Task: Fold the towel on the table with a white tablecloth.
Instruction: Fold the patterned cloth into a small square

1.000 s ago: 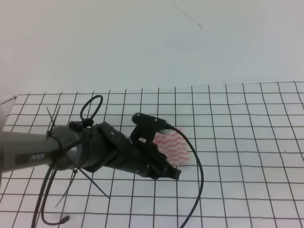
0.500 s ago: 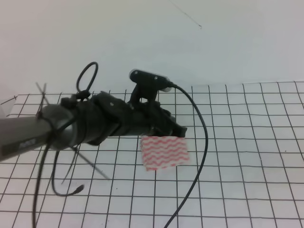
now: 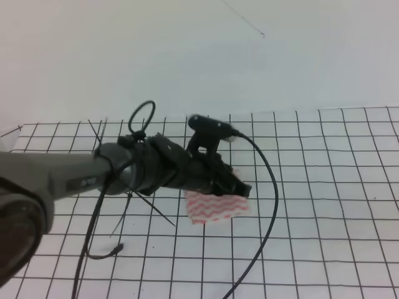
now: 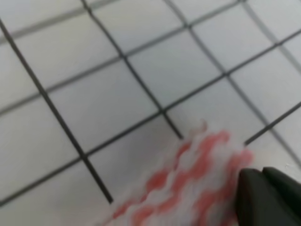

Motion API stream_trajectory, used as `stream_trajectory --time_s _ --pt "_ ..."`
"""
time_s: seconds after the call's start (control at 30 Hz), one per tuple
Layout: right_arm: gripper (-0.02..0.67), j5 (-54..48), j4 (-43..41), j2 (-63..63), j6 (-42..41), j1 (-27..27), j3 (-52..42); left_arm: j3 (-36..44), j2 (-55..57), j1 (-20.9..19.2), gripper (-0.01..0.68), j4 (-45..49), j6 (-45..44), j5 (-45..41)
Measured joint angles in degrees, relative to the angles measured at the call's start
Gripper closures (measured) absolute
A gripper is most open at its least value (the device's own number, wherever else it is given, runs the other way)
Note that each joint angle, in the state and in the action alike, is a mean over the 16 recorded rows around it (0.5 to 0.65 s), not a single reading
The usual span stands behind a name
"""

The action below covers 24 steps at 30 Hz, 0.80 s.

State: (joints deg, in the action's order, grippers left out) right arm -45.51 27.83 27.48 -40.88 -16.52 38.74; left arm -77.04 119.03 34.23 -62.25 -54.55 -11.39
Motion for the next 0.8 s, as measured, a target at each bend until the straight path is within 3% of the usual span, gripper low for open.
stream_trajectory --time_s 0.8 --pt "0.649 0.09 -0.32 0.00 0.01 0.00 0.00 -0.12 1.98 2.99 0.676 -4.25 -13.18 -8.94"
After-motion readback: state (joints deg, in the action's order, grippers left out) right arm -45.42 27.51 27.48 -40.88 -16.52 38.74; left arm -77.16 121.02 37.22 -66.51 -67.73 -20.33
